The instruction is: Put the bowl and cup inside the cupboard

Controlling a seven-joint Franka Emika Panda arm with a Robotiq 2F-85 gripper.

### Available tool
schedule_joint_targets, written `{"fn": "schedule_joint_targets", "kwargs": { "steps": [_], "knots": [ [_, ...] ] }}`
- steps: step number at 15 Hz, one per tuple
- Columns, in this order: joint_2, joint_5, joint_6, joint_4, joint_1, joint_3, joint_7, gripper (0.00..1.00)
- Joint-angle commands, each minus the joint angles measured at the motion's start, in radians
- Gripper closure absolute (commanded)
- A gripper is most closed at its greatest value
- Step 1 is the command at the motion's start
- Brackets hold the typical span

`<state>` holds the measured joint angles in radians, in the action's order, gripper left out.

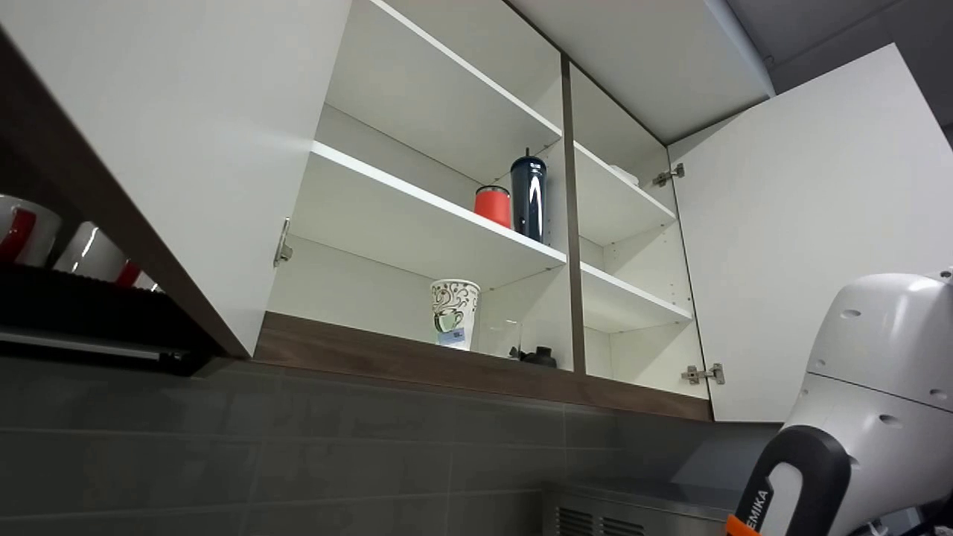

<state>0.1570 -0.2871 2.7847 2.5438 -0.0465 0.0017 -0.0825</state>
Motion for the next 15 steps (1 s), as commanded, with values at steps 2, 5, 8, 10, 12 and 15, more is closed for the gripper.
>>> {"fn": "schedule_joint_targets", "kwargs": {
  "steps": [2, 5, 8, 10, 12, 15],
  "knots": [
    [-0.051, -0.064, -0.040, -0.005, -0.037, 0.023, -0.056, 0.99],
    [-0.109, -0.037, -0.051, 0.009, -0.031, 0.008, -0.034, 1.00],
    [-0.167, -0.023, -0.090, 0.011, -0.023, -0.006, -0.016, 0.99],
    [-0.208, -0.033, -0.113, 0.006, -0.011, -0.005, -0.022, 0.99],
    [-0.238, -0.032, -0.137, -0.008, 0.004, -0.003, -0.021, 0.99],
    [-0.255, -0.046, -0.172, -0.050, 0.034, -0.001, -0.027, 0.99]
  ]
}}
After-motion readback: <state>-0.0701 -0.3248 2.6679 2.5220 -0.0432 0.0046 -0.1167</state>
